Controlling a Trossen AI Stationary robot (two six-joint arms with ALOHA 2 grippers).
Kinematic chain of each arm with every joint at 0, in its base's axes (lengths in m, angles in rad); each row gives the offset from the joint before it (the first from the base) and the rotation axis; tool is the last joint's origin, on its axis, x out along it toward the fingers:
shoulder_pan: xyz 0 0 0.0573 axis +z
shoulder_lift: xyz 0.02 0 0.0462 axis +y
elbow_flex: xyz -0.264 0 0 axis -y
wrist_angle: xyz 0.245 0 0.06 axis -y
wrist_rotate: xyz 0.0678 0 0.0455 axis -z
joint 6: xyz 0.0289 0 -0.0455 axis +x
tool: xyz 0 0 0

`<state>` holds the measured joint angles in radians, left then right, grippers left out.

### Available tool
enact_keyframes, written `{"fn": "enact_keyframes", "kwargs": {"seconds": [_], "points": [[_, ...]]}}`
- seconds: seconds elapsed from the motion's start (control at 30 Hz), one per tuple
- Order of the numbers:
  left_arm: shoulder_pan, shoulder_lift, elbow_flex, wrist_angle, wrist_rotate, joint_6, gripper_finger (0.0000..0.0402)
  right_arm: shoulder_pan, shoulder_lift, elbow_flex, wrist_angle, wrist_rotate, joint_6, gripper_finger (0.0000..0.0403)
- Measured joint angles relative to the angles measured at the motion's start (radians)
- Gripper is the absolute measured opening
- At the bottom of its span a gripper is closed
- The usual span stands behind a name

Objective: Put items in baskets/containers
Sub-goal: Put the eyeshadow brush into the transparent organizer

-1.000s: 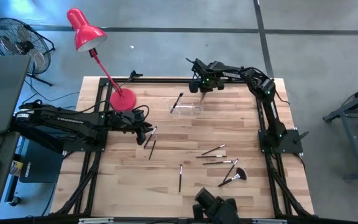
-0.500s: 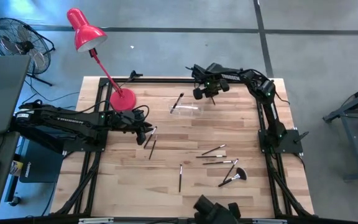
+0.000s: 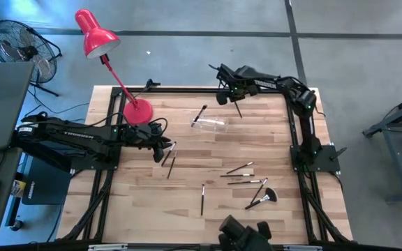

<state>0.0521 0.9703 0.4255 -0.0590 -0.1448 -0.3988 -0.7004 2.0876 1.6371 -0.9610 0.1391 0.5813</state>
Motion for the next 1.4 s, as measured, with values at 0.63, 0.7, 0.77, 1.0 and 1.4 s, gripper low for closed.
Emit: {"fn": "enact_keyframes", "kwargs": {"seconds": [0.63, 0.7, 0.77, 1.0, 1.4], "points": [[0.0, 0.0, 0.0, 0.0, -0.004, 0.001, 0.0099, -0.026, 0.0, 0.0, 0.024, -0.043, -0.021, 0.0074], [0.0, 0.0, 0.0, 0.0, -0.004, 0.001, 0.0099, -0.026, 0.0, 0.0, 0.025, -0.043, -0.018, 0.009], [0.0, 0.0, 0.0, 0.0, -0.004, 0.001, 0.0099, -0.026, 0.0, 0.0, 0.025, -0.043, -0.012, 0.0102], [0.0, 0.0, 0.0, 0.0, -0.005, 0.001, 0.0099, -0.028, 0.02, 0.0, 0.024, -0.023, -0.014, 0.011], [0.0, 0.0, 0.0, -0.003, 0.0, 0.001, 0.0099, -0.036, 0.081, 0.0, 0.042, -0.022, -0.032, 0.011]]}}
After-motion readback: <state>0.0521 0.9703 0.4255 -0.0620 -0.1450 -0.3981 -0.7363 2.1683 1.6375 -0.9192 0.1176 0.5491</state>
